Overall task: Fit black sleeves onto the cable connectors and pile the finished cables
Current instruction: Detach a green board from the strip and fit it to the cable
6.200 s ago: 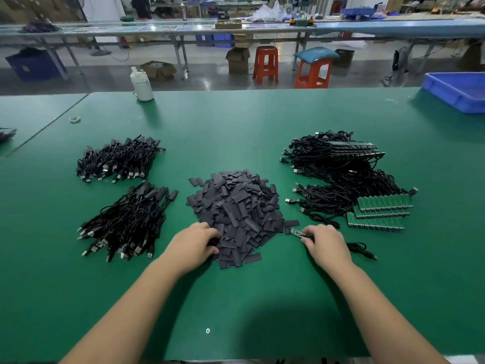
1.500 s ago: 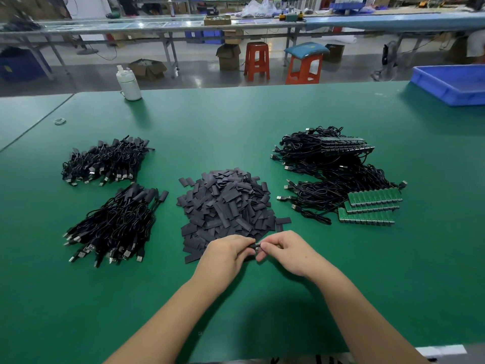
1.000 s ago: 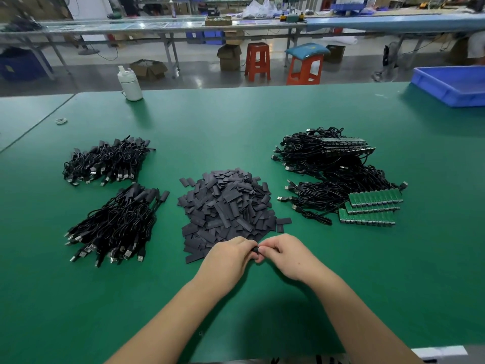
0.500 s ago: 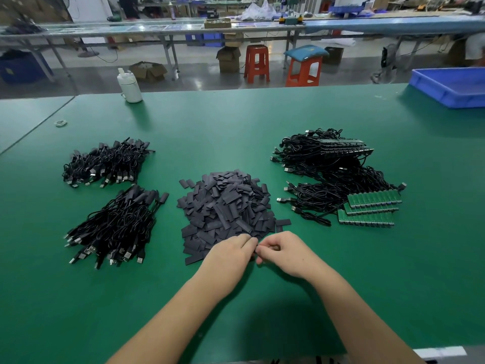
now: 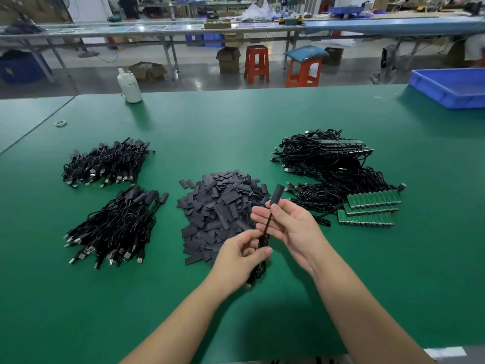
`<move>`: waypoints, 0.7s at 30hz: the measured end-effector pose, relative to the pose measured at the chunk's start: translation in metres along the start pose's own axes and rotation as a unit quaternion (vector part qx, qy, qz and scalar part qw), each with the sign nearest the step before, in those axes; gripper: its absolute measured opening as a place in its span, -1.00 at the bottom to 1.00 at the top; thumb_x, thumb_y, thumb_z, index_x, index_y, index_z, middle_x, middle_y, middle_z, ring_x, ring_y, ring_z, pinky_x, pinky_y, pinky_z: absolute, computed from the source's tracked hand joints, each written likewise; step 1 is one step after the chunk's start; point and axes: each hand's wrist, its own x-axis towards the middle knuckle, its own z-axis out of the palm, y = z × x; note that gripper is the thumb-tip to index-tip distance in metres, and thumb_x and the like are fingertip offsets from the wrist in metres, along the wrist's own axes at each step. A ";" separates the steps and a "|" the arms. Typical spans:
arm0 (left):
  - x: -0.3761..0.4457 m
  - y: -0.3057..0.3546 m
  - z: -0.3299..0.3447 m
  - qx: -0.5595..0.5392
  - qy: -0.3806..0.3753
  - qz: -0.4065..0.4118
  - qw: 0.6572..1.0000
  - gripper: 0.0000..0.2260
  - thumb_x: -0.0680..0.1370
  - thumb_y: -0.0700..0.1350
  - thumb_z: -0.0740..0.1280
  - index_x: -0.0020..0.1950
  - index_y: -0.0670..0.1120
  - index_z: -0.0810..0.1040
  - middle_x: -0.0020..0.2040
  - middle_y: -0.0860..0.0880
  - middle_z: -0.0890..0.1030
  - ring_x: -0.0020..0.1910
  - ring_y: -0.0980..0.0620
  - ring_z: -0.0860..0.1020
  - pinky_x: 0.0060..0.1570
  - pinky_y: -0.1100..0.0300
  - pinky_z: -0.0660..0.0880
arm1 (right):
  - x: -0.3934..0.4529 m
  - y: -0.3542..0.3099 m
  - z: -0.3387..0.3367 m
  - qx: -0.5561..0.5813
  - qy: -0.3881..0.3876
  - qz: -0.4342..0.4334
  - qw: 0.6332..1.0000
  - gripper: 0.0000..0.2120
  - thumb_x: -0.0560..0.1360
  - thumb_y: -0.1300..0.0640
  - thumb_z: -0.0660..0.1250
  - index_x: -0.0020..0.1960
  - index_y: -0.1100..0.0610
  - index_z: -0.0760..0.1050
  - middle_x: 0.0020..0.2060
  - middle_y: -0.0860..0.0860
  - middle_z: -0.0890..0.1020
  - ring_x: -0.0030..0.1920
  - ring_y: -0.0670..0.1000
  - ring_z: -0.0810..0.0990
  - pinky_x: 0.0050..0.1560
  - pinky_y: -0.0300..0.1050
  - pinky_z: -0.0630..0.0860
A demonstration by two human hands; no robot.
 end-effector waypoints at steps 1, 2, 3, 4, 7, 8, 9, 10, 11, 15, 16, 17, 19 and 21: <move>0.000 0.001 -0.001 -0.015 0.007 -0.008 1.000 -0.77 0.53 -0.30 0.41 0.18 -0.17 0.56 -0.20 -0.06 0.56 -0.20 -0.02 0.59 -0.13 0.19 0.52 | 0.002 0.002 0.001 -0.006 0.003 -0.007 1.000 -0.88 0.62 0.22 0.27 0.13 0.24 0.47 0.03 0.21 0.71 0.09 0.16 0.70 0.00 -0.10 0.65; -0.001 0.002 -0.004 -0.024 0.012 -0.011 1.000 -0.78 0.54 -0.30 0.40 0.17 -0.17 0.57 -0.21 -0.05 0.56 -0.21 -0.03 0.61 -0.16 0.19 0.53 | 0.004 0.004 0.001 -0.020 0.008 -0.014 1.000 -0.85 0.62 0.23 0.29 0.16 0.25 0.48 0.03 0.19 0.72 0.10 0.14 0.70 0.03 -0.11 0.64; -0.002 0.004 -0.006 -0.022 0.015 -0.011 1.000 -0.79 0.54 -0.29 0.40 0.16 -0.15 0.58 -0.21 -0.06 0.57 -0.22 -0.02 0.62 -0.15 0.17 0.55 | 0.006 0.007 0.001 -0.044 0.015 -0.019 0.999 -0.82 0.61 0.22 0.31 0.19 0.25 0.49 0.03 0.16 0.72 0.11 0.11 0.69 0.07 -0.13 0.63; -0.003 0.006 -0.010 -0.011 0.018 -0.007 1.000 -0.81 0.54 -0.27 0.40 0.15 -0.13 0.60 -0.21 -0.06 0.59 -0.23 0.00 0.62 -0.14 0.15 0.56 | 0.007 0.009 0.000 -0.082 0.027 -0.025 0.996 -0.79 0.60 0.21 0.33 0.21 0.24 0.51 0.02 0.11 0.73 0.12 0.05 0.69 0.12 -0.15 0.61; -0.003 0.016 -0.036 0.084 0.063 0.014 0.994 -0.83 0.53 -0.14 0.43 0.11 0.02 0.65 -0.24 0.04 0.60 -0.28 0.12 0.59 -0.20 0.21 0.57 | 0.010 0.017 -0.009 -0.285 0.057 -0.038 0.956 -0.79 0.56 0.07 0.40 0.19 0.03 0.60 0.00 -0.08 0.72 0.05 -0.20 0.66 0.17 -0.21 0.52; -0.001 0.020 -0.050 0.147 0.093 0.020 0.984 -0.81 0.52 -0.07 0.44 0.12 0.09 0.64 -0.24 0.09 0.61 -0.27 0.13 0.59 -0.20 0.21 0.57 | 0.010 0.020 -0.015 -0.362 0.060 -0.042 0.929 -0.82 0.57 0.03 0.39 0.16 -0.03 0.60 -0.01 -0.15 0.71 0.00 -0.27 0.63 0.12 -0.25 0.51; 0.001 0.025 -0.067 0.209 0.125 0.025 0.970 -0.79 0.51 -0.01 0.45 0.14 0.15 0.64 -0.21 0.12 0.63 -0.25 0.12 0.60 -0.19 0.20 0.57 | 0.009 0.024 -0.022 -0.437 0.068 -0.046 0.896 -0.83 0.57 0.00 0.37 0.15 -0.07 0.60 -0.01 -0.20 0.68 -0.02 -0.29 0.61 0.06 -0.28 0.48; 0.004 0.030 -0.084 0.259 0.158 0.031 0.952 -0.77 0.50 0.03 0.44 0.16 0.18 0.62 -0.17 0.13 0.65 -0.22 0.13 0.61 -0.19 0.22 0.58 | 0.008 0.028 -0.030 -0.510 0.081 -0.052 0.855 -0.82 0.58 -0.02 0.34 0.17 -0.07 0.60 0.01 -0.22 0.66 0.00 -0.25 0.59 0.03 -0.27 0.45; 0.007 0.034 -0.102 0.297 0.191 0.040 0.935 -0.74 0.50 0.04 0.44 0.19 0.18 0.61 -0.13 0.15 0.66 -0.20 0.15 0.62 -0.20 0.25 0.57 | 0.008 0.033 -0.038 -0.575 0.096 -0.060 0.810 -0.79 0.60 -0.01 0.31 0.20 -0.04 0.59 0.06 -0.18 0.65 0.07 -0.18 0.57 0.05 -0.23 0.44; 0.017 0.042 -0.182 0.481 0.316 0.045 0.817 -0.69 0.55 0.01 0.40 0.28 0.01 0.58 -0.01 -0.01 0.69 -0.16 0.03 0.62 -0.12 0.14 0.60 | 0.004 0.053 -0.073 -0.716 0.146 -0.071 0.679 -0.68 0.63 0.08 0.24 0.35 0.07 0.52 0.33 -0.03 0.53 0.41 0.00 0.38 0.43 -0.05 0.26; 0.019 0.040 -0.201 0.522 0.333 0.031 0.785 -0.69 0.56 0.01 0.38 0.28 -0.03 0.57 0.01 -0.09 0.69 -0.11 -0.08 0.62 -0.07 0.06 0.60 | 0.002 0.057 -0.079 -0.725 0.157 -0.065 0.668 -0.66 0.63 0.08 0.23 0.38 0.08 0.50 0.38 -0.01 0.49 0.44 0.01 0.33 0.47 -0.04 0.21; 0.021 0.036 -0.220 0.552 0.339 0.004 0.762 -0.69 0.57 0.00 0.36 0.29 -0.07 0.56 0.01 -0.14 0.68 -0.08 -0.16 0.61 -0.06 0.00 0.58 | 0.001 0.062 -0.083 -0.728 0.164 -0.060 0.662 -0.65 0.63 0.08 0.22 0.40 0.09 0.48 0.40 0.00 0.46 0.46 0.01 0.31 0.48 -0.04 0.19; 0.023 0.024 -0.248 0.599 0.324 -0.078 0.728 -0.68 0.60 0.00 0.30 0.31 -0.09 0.53 0.03 -0.18 0.66 -0.02 -0.22 0.58 -0.07 -0.02 0.56 | 0.000 0.070 -0.089 -0.733 0.168 -0.057 0.657 -0.63 0.64 0.07 0.21 0.41 0.10 0.47 0.42 0.02 0.45 0.47 0.02 0.30 0.49 -0.03 0.18; 0.023 0.012 -0.259 0.661 0.285 -0.160 0.675 -0.67 0.62 0.08 0.22 0.30 -0.05 0.51 0.07 -0.16 0.62 0.05 -0.21 0.54 -0.01 -0.02 0.54 | 0.001 0.071 -0.091 -0.729 0.173 -0.060 0.660 -0.65 0.63 0.08 0.23 0.39 0.09 0.49 0.40 0.02 0.47 0.46 0.03 0.32 0.47 -0.02 0.20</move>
